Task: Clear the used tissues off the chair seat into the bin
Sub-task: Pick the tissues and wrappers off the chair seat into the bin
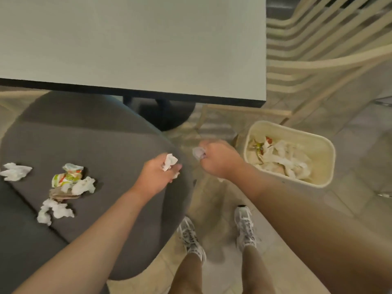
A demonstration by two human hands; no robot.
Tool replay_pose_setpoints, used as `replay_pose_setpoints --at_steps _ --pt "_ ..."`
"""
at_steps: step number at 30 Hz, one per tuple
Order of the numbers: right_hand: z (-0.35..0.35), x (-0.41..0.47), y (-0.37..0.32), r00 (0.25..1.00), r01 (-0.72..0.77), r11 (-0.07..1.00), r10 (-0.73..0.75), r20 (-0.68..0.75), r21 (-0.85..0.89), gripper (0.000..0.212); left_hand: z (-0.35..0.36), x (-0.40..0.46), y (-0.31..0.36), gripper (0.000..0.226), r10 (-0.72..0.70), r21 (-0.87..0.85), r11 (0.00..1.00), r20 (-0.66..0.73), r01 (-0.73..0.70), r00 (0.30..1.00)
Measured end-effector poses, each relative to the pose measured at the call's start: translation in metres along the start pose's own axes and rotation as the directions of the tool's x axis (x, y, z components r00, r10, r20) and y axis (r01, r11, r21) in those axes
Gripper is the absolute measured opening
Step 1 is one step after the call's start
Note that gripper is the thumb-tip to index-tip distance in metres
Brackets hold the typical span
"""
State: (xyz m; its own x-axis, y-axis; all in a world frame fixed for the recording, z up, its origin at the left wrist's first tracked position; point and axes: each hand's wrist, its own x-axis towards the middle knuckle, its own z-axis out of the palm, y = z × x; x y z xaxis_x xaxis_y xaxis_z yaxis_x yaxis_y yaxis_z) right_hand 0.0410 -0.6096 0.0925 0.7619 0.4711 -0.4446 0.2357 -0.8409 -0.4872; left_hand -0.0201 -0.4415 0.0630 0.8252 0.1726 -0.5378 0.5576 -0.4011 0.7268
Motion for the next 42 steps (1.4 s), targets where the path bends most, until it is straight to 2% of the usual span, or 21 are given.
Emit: replay_pose_setpoints --at_steps 2,4,7,9,11,15,17,20,23,24,27,29,31,33,35,37,42 --pt "-0.011 -0.013 0.020 1.000 0.000 1.000 0.000 -0.014 -0.009 0.012 0.021 0.002 0.017 0.027 0.082 0.090 0.992 0.039 -0.086 0.996" --pt "-0.021 -0.029 0.047 0.998 -0.027 1.000 0.026 -0.065 -0.013 0.004 0.046 -0.001 0.038 0.031 0.177 0.134 0.973 0.089 -0.188 0.980" --pt "-0.032 -0.051 0.091 0.986 -0.106 0.994 0.108 -0.127 0.023 0.015 0.083 -0.003 0.063 0.041 0.373 0.198 0.887 0.229 -0.418 0.899" --pt "-0.040 -0.064 0.117 0.977 -0.159 0.987 0.160 -0.141 0.014 0.017 0.108 0.001 0.076 0.024 0.476 0.273 0.777 0.334 -0.567 0.813" --pt "-0.047 -0.076 0.142 0.968 -0.205 0.979 0.202 -0.148 -0.003 0.018 0.136 0.008 0.090 0.011 0.505 0.331 0.703 0.390 -0.629 0.770" --pt "-0.050 -0.090 0.189 0.962 -0.233 0.969 0.241 -0.127 0.080 0.025 0.187 0.023 0.111 0.026 0.522 0.410 0.650 0.371 -0.640 0.768" --pt "-0.044 -0.087 0.212 0.970 -0.211 0.977 0.209 -0.126 -0.006 0.028 0.204 0.032 0.116 0.030 0.536 0.429 0.607 0.401 -0.669 0.743" --pt "-0.030 -0.078 0.243 0.976 -0.212 0.970 0.204 -0.078 -0.116 0.034 0.221 0.042 0.121 0.022 0.519 0.432 0.601 0.429 -0.673 0.739" --pt "-0.020 -0.068 0.261 0.965 -0.261 0.953 0.259 -0.033 -0.151 0.039 0.234 0.057 0.113 0.014 0.524 0.498 0.507 0.470 -0.703 0.710" --pt "-0.018 -0.066 0.263 0.960 -0.277 0.945 0.280 -0.009 -0.172 0.041 0.237 0.063 0.109 0.012 0.511 0.505 0.518 0.465 -0.690 0.723" --pt "-0.010 -0.060 0.267 0.952 -0.227 0.925 0.277 0.132 -0.306 0.066 0.248 0.075 0.102 0.016 0.323 0.449 0.750 0.393 -0.486 0.861" --pt "-0.007 -0.060 0.267 0.934 -0.229 0.946 0.280 0.220 -0.230 0.067 0.255 0.080 0.096 0.014 0.257 0.373 0.839 0.369 -0.396 0.893" --pt "-0.003 -0.056 0.269 0.921 -0.233 0.957 0.274 0.277 -0.172 0.058 0.260 0.082 0.096 0.011 0.292 0.438 0.774 0.394 -0.457 0.872" --pt "0.000 -0.052 0.273 0.907 -0.261 0.951 0.301 0.295 -0.167 0.062 0.263 0.084 0.094 0.026 0.281 0.479 0.715 0.470 -0.510 0.836" --pt "0.000 -0.049 0.275 0.903 -0.282 0.938 0.330 0.275 -0.199 0.067 0.263 0.088 0.091 0.038 0.272 0.612 0.524 0.539 -0.592 0.797" --pt "-0.004 -0.050 0.272 0.925 -0.280 0.940 0.318 0.208 -0.195 0.063 0.261 0.086 0.092 0.050 0.290 0.656 0.433 0.548 -0.618 0.785" --pt "-0.022 -0.061 0.252 0.974 -0.227 0.953 0.222 -0.051 -0.202 0.040 0.246 0.059 0.105 0.059 0.409 0.698 0.368 0.471 -0.614 0.781"
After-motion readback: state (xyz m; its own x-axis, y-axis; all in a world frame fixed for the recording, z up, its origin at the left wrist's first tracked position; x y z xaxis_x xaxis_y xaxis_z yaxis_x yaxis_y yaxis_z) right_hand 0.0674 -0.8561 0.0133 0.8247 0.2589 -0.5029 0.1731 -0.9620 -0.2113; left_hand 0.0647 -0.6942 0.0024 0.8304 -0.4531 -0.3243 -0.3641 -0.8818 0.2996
